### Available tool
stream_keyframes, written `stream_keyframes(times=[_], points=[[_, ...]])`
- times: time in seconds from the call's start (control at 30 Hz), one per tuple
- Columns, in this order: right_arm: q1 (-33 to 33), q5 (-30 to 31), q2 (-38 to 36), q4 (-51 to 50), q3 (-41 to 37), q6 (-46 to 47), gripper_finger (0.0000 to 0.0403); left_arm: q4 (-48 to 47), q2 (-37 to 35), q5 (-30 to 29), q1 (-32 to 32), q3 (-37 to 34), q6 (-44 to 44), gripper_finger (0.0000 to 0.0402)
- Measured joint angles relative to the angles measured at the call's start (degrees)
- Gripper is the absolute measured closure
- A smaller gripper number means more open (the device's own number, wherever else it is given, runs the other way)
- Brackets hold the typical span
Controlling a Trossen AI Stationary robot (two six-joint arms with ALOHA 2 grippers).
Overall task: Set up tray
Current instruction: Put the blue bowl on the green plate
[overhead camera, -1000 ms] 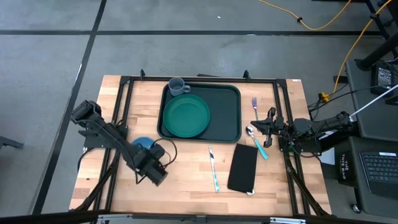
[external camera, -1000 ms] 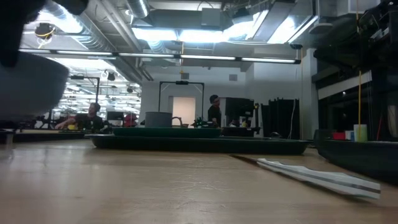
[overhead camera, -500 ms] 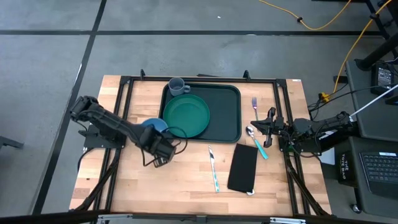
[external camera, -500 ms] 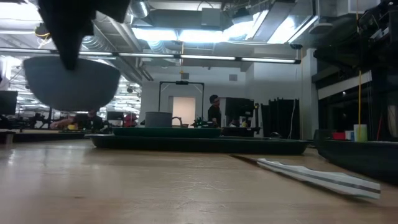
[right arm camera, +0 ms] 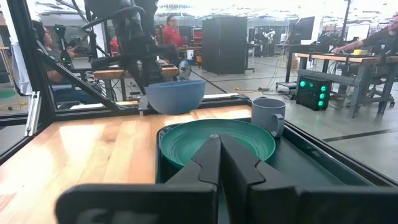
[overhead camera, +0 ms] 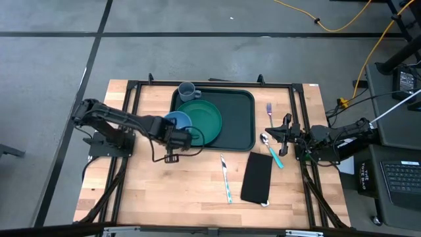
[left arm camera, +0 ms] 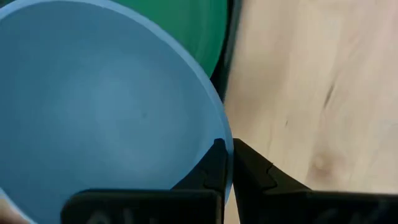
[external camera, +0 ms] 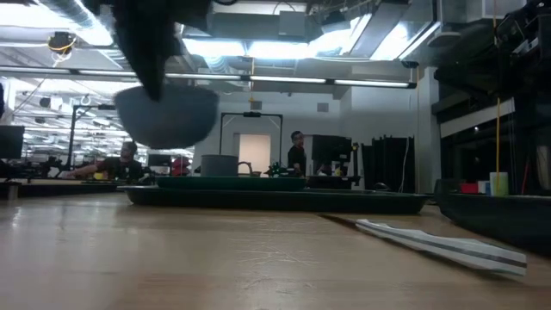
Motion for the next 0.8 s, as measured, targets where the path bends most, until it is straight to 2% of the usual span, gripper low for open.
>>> stream_keyframes(times=[0.13, 0.43, 0.8], points=[[0.0, 0.0, 0.0, 0.0, 0.0, 1.4, 0.0393, 3.1, 0.0, 2.2, 4.3, 0.0, 8.8, 0.0398], [0.0, 0.0, 0.0, 0.0, 0.0, 1.2, 0.0393, 8.2, 0.1, 4.5, 13.5, 0.0, 16.7, 0.0398], [0.0, 0.0, 0.0, 0.0, 0.0, 1.1, 0.0393, 12.2, 4.5, 4.5, 16.2, 0.0, 23.9, 0.0398]])
